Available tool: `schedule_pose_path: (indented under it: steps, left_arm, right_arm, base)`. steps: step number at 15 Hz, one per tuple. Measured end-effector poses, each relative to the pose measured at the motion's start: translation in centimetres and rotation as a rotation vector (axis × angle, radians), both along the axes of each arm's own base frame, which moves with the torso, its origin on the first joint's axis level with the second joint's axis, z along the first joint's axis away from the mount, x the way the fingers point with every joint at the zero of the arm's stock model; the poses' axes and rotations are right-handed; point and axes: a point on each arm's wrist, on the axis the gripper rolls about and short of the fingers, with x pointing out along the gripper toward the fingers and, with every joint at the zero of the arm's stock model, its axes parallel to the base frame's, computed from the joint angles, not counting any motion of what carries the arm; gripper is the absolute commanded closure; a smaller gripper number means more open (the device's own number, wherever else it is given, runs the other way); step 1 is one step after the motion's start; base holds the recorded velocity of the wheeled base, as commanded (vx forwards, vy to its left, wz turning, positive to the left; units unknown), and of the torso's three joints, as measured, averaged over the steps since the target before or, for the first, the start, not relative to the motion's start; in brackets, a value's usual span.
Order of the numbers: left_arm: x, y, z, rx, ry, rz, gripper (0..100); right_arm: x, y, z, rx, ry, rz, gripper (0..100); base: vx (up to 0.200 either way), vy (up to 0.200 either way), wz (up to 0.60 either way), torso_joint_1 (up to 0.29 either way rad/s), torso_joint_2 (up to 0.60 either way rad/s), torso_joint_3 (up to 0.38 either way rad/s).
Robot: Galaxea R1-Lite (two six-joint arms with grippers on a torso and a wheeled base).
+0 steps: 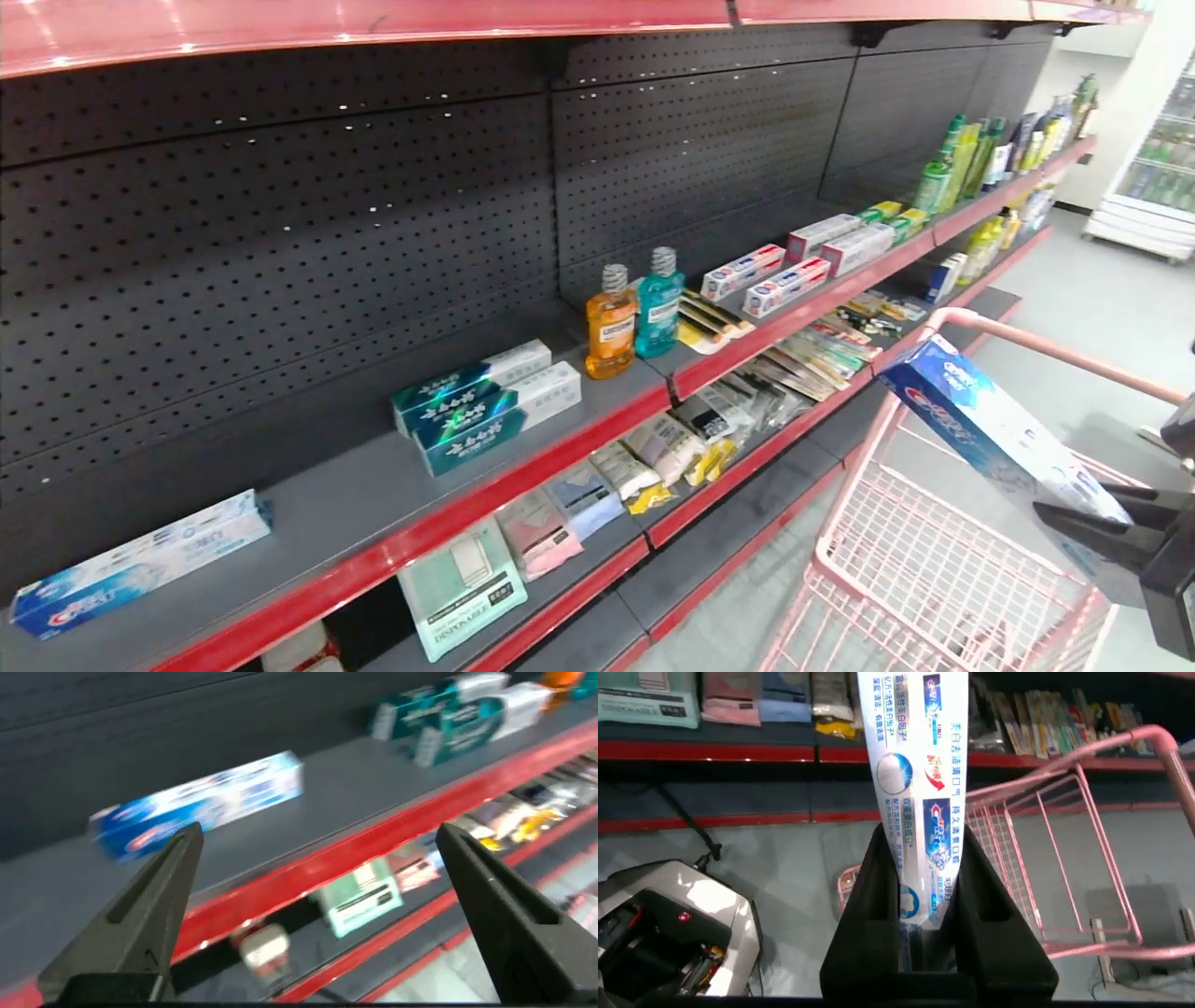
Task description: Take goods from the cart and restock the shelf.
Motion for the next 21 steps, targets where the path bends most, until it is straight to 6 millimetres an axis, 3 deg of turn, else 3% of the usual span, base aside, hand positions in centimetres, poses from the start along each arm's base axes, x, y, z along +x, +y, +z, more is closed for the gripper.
schedule_pose_path:
  steps: [8, 18, 21]
  left_arm:
    - [0.0, 0.0, 0.0, 0.0, 0.0, 0.0, 0]
    - [0.0, 0.0, 0.0, 0.002, 0.0, 0.0, 0]
    - [0.0, 0.0, 0.0, 0.002, 0.0, -0.003, 0]
  right_arm:
    - [0.2, 0.1, -0.1, -0.008, 0.008, 0.005, 100]
    - [-0.1, 0.1, -0.9, 0.0, 0.026, 0.029, 100]
    - [0.3, 1.0, -1.0, 0.142, -0.028, 0.188, 100]
  base:
    - [0.0, 0.0, 0.6, 0.005, 0.0, 0.004]
    - [0.0, 0.0, 0.0, 0.0, 0.0, 0.0]
    - [0.0, 0.0, 0.0, 0.0, 0.0, 0.0]
